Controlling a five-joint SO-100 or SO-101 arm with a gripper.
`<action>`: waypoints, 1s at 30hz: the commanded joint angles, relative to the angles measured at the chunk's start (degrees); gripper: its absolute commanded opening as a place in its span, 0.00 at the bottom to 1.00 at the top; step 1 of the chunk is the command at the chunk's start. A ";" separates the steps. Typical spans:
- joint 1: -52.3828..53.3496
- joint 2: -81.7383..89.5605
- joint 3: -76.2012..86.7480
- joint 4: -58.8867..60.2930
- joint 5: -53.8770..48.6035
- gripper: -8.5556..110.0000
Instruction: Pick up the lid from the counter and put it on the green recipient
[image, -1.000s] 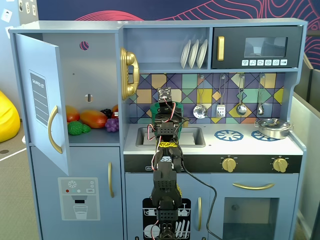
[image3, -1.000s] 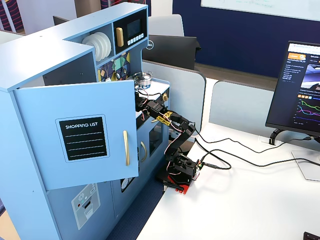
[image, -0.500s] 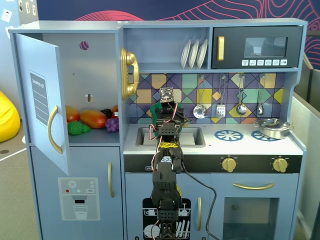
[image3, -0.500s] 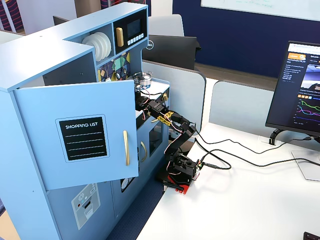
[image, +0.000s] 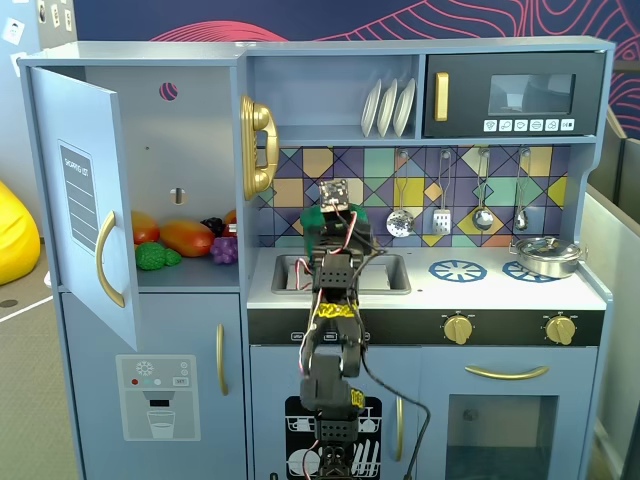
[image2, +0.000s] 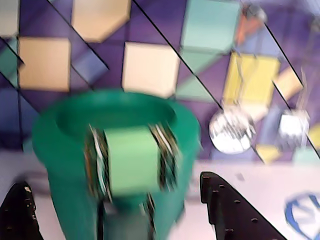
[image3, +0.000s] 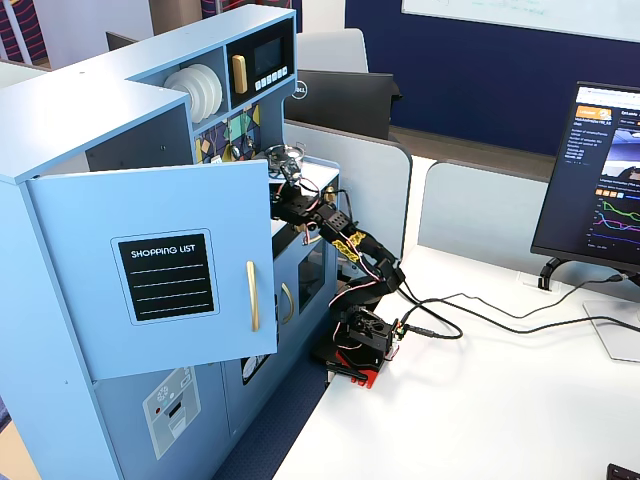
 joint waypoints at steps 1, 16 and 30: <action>1.58 7.12 1.76 5.45 1.41 0.39; 4.04 27.25 23.38 26.89 4.39 0.34; 3.87 35.95 47.64 31.82 5.54 0.07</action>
